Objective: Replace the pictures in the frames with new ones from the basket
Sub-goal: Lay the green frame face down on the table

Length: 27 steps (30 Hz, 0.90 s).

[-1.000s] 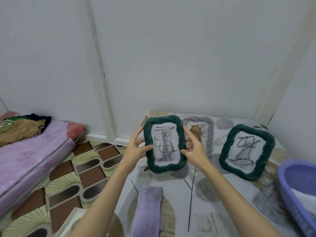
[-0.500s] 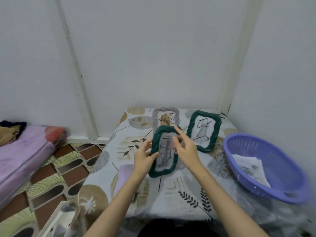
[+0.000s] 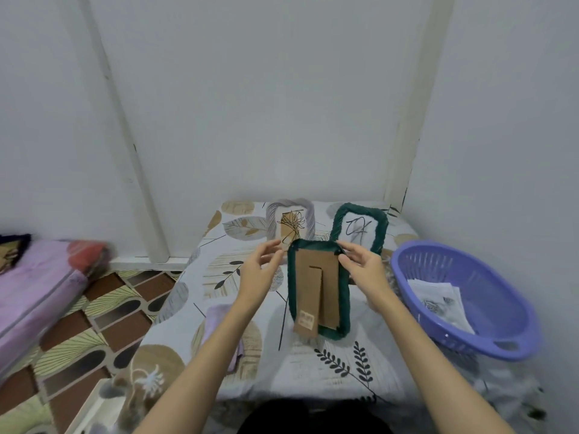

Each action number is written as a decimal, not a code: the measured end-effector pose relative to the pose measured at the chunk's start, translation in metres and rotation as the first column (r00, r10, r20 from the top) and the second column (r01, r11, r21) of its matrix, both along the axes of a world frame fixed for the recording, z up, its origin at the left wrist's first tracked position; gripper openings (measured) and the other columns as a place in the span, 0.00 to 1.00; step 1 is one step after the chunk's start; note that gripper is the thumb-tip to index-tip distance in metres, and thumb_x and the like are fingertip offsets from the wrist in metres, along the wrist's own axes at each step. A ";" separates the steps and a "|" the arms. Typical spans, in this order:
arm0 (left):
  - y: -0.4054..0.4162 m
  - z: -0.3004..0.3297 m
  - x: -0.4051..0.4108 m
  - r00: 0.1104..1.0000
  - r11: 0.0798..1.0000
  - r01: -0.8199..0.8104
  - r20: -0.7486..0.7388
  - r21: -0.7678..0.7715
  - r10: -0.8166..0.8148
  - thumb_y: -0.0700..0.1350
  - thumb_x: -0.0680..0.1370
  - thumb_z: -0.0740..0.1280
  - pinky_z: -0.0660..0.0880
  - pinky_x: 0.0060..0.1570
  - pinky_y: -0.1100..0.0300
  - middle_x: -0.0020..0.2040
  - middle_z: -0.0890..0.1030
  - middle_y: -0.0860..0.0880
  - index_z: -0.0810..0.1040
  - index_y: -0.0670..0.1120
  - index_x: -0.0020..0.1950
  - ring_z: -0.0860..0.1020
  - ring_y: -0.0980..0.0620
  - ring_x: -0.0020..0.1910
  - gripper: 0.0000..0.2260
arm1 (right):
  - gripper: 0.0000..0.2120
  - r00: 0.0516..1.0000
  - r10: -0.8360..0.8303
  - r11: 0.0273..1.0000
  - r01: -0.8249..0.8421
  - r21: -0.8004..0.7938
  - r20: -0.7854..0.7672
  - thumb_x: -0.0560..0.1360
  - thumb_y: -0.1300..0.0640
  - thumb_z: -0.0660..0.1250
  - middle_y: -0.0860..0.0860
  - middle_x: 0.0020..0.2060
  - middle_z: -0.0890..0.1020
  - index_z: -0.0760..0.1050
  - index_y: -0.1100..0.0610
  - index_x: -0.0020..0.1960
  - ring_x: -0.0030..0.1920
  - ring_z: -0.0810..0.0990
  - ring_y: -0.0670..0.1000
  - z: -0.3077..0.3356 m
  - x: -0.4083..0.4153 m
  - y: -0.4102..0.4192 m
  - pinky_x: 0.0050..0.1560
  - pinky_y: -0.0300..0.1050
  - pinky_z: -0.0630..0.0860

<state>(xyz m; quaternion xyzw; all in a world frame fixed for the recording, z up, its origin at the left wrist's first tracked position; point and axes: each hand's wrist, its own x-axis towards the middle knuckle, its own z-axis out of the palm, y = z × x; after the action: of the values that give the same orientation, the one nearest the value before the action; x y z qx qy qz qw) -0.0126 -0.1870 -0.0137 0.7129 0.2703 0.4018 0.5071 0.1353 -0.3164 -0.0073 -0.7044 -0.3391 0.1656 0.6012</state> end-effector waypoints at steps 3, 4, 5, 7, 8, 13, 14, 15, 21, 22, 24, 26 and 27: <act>0.010 -0.016 0.008 0.978 0.995 0.067 -0.191 -0.070 -0.079 0.44 0.77 0.65 0.74 0.57 0.53 0.60 0.75 0.47 0.69 0.48 0.67 0.76 0.49 0.55 0.19 | 0.14 0.980 0.045 0.998 -0.055 -0.044 -0.194 0.77 0.64 0.61 0.51 0.49 0.80 0.74 0.54 0.61 0.46 0.80 0.49 -0.012 0.010 0.001 0.41 0.46 0.80; 0.011 -0.024 0.010 0.963 0.990 0.103 -0.240 -0.099 -0.125 0.44 0.76 0.66 0.73 0.59 0.52 0.63 0.73 0.47 0.67 0.48 0.69 0.75 0.48 0.58 0.22 | 0.14 0.970 0.046 0.995 -0.065 -0.071 -0.239 0.77 0.64 0.60 0.50 0.47 0.81 0.74 0.55 0.61 0.43 0.80 0.48 -0.018 0.012 0.002 0.37 0.44 0.79; 0.011 -0.034 0.011 0.947 0.983 0.131 -0.277 -0.130 -0.162 0.44 0.75 0.68 0.73 0.60 0.53 0.65 0.72 0.46 0.65 0.48 0.70 0.73 0.47 0.60 0.25 | 0.13 0.963 0.035 0.993 -0.064 -0.102 -0.268 0.78 0.65 0.60 0.51 0.46 0.81 0.75 0.56 0.60 0.41 0.80 0.48 -0.027 0.015 0.005 0.35 0.44 0.78; 0.009 -0.054 0.013 0.926 0.971 0.153 -0.318 -0.185 -0.206 0.42 0.71 0.72 0.72 0.59 0.56 0.68 0.69 0.45 0.63 0.46 0.72 0.72 0.47 0.61 0.31 | 0.13 0.960 -0.002 0.987 -0.043 -0.156 -0.279 0.77 0.65 0.61 0.53 0.48 0.82 0.76 0.59 0.60 0.44 0.80 0.51 -0.046 0.020 0.010 0.39 0.48 0.79; 0.009 -0.063 0.014 0.919 0.967 0.153 -0.330 -0.204 -0.215 0.41 0.69 0.74 0.71 0.58 0.57 0.68 0.69 0.44 0.62 0.46 0.72 0.72 0.48 0.61 0.34 | 0.13 0.970 -0.027 0.981 -0.021 -0.193 -0.241 0.76 0.65 0.62 0.55 0.51 0.82 0.75 0.61 0.60 0.48 0.80 0.53 -0.055 0.021 0.013 0.47 0.51 0.80; 0.010 -0.100 0.018 0.875 0.974 0.128 -0.441 -0.186 -0.200 0.46 0.64 0.78 0.69 0.65 0.55 0.69 0.69 0.44 0.62 0.45 0.71 0.69 0.48 0.66 0.39 | 0.27 0.999 0.012 0.914 0.002 -0.405 0.032 0.71 0.57 0.70 0.57 0.65 0.73 0.68 0.63 0.67 0.65 0.71 0.56 -0.085 0.020 0.024 0.66 0.50 0.68; 0.011 -0.105 0.018 0.865 0.981 0.122 -0.468 -0.152 -0.180 0.47 0.64 0.78 0.68 0.66 0.54 0.69 0.69 0.44 0.63 0.46 0.71 0.69 0.48 0.66 0.39 | 0.32 0.997 0.043 0.892 -0.006 -0.452 0.071 0.71 0.52 0.70 0.56 0.67 0.70 0.64 0.61 0.70 0.68 0.68 0.56 -0.091 0.020 0.025 0.68 0.51 0.66; 0.011 -0.108 0.018 0.856 0.986 0.118 -0.492 -0.118 -0.161 0.49 0.64 0.77 0.67 0.67 0.53 0.68 0.69 0.45 0.63 0.46 0.70 0.68 0.48 0.67 0.39 | 0.35 0.990 0.067 0.866 0.003 -0.499 0.123 0.70 0.48 0.70 0.56 0.69 0.69 0.61 0.58 0.71 0.69 0.66 0.55 -0.098 0.020 0.026 0.69 0.52 0.65; 0.012 -0.120 0.019 0.764 0.975 0.148 -0.645 0.165 -0.007 0.58 0.69 0.71 0.62 0.67 0.55 0.68 0.66 0.47 0.62 0.47 0.71 0.61 0.48 0.67 0.36 | 0.34 0.888 0.194 0.778 0.119 -0.617 0.416 0.72 0.35 0.58 0.52 0.71 0.65 0.59 0.51 0.72 0.72 0.59 0.53 -0.124 0.017 0.018 0.71 0.52 0.58; 0.013 -0.122 0.018 0.752 0.965 0.160 -0.659 0.206 0.016 0.60 0.69 0.70 0.61 0.68 0.56 0.68 0.66 0.48 0.62 0.47 0.71 0.61 0.48 0.67 0.35 | 0.37 0.867 0.200 0.765 0.153 -0.625 0.457 0.70 0.30 0.53 0.51 0.72 0.63 0.60 0.51 0.72 0.73 0.58 0.53 -0.125 0.014 0.015 0.72 0.52 0.56; 0.013 -0.123 0.015 0.730 0.945 0.194 -0.682 0.262 0.039 0.64 0.69 0.67 0.60 0.68 0.55 0.69 0.65 0.49 0.64 0.49 0.70 0.60 0.48 0.68 0.35 | 0.44 0.813 0.212 0.753 0.218 -0.620 0.543 0.62 0.24 0.44 0.48 0.71 0.64 0.63 0.49 0.70 0.72 0.58 0.51 -0.124 0.008 0.010 0.72 0.53 0.55; 0.013 -0.121 0.013 0.699 0.927 0.232 -0.713 0.296 0.053 0.71 0.65 0.59 0.59 0.68 0.54 0.69 0.64 0.49 0.65 0.53 0.69 0.59 0.48 0.68 0.37 | 0.48 0.769 0.238 0.733 0.259 -0.629 0.594 0.58 0.21 0.40 0.47 0.71 0.64 0.64 0.46 0.69 0.72 0.58 0.50 -0.122 0.005 0.008 0.72 0.57 0.54; 0.013 -0.120 0.013 0.681 0.914 0.249 -0.729 0.320 0.070 0.74 0.62 0.53 0.59 0.68 0.54 0.69 0.64 0.50 0.65 0.55 0.69 0.59 0.48 0.68 0.40 | 0.48 0.760 0.254 0.715 0.269 -0.645 0.598 0.58 0.20 0.39 0.46 0.71 0.64 0.63 0.45 0.69 0.73 0.57 0.50 -0.122 0.005 0.008 0.71 0.58 0.52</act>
<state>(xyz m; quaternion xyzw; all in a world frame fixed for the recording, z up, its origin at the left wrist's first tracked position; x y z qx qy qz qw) 0.0003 -0.1741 -0.1337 0.9125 0.3262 0.1058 0.2233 0.1406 -0.3083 -0.1292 -0.8908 -0.4337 0.0236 0.1337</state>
